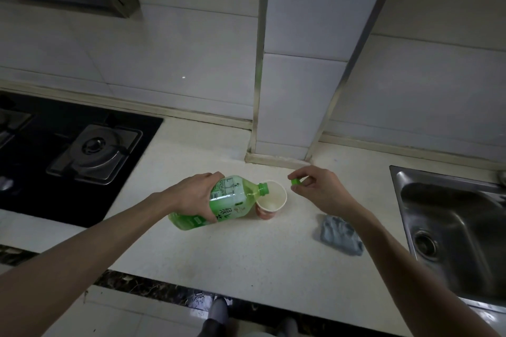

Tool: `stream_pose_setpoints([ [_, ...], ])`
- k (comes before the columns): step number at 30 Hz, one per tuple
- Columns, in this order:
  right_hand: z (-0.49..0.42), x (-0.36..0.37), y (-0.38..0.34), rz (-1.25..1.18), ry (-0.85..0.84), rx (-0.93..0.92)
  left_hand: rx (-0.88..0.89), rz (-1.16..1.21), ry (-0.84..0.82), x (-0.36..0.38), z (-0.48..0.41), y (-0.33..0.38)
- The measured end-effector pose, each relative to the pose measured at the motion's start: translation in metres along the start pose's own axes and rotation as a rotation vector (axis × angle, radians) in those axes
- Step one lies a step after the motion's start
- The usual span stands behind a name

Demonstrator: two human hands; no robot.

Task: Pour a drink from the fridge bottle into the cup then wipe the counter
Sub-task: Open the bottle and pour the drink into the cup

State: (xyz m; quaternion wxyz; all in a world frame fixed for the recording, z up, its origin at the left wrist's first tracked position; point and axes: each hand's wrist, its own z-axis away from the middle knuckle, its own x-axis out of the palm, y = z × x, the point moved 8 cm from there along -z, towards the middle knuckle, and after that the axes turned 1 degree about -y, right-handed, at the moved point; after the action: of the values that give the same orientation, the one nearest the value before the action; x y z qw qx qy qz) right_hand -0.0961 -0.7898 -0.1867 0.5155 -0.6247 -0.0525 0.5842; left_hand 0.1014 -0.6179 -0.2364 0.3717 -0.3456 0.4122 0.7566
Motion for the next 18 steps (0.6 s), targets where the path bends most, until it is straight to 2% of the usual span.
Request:
stream_pose_setpoints([
  [18,0.002,0.008,0.016,0.014,-0.039,0.017,-0.008,-0.066,0.006,-0.003,0.0,0.005],
])
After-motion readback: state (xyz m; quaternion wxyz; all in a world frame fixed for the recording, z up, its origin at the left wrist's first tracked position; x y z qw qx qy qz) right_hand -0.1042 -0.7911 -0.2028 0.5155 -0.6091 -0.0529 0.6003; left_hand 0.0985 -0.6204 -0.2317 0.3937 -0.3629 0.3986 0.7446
